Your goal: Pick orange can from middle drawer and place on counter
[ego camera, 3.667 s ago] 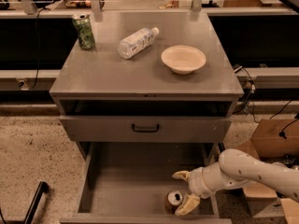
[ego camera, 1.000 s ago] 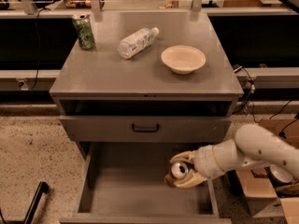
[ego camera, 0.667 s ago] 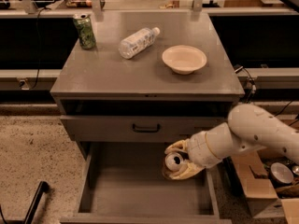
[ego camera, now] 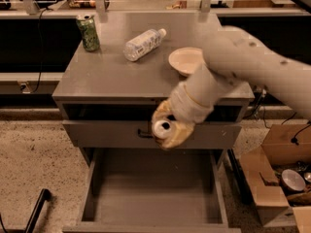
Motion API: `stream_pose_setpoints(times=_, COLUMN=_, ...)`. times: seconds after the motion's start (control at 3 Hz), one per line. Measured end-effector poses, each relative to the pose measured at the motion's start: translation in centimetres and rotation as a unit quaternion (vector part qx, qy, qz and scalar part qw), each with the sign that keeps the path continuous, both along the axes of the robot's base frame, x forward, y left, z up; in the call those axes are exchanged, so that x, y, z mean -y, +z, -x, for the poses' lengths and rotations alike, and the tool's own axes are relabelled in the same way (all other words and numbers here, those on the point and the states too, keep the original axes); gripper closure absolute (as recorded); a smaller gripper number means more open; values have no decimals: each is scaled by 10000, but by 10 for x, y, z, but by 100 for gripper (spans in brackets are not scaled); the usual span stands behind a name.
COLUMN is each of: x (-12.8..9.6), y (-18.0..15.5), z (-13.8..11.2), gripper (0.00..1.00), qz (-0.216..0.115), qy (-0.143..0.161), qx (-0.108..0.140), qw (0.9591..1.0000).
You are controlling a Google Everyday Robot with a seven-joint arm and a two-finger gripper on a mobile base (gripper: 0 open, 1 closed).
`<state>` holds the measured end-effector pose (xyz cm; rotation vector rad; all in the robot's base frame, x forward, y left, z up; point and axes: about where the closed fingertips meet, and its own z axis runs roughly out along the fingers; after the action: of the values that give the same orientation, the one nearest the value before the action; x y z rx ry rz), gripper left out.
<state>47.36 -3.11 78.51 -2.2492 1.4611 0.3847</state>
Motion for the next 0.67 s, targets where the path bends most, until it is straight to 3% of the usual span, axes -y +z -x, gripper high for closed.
stream_pose_setpoints(times=0.33, x=-26, y=41, z=-32, gripper=100, qz=382, qy=339, qx=-76, qw=9987)
stream_pose_setpoints(times=0.67, x=-59, y=73, z=-32, gripper=100, qz=381, qy=796, qx=-26, qw=9961)
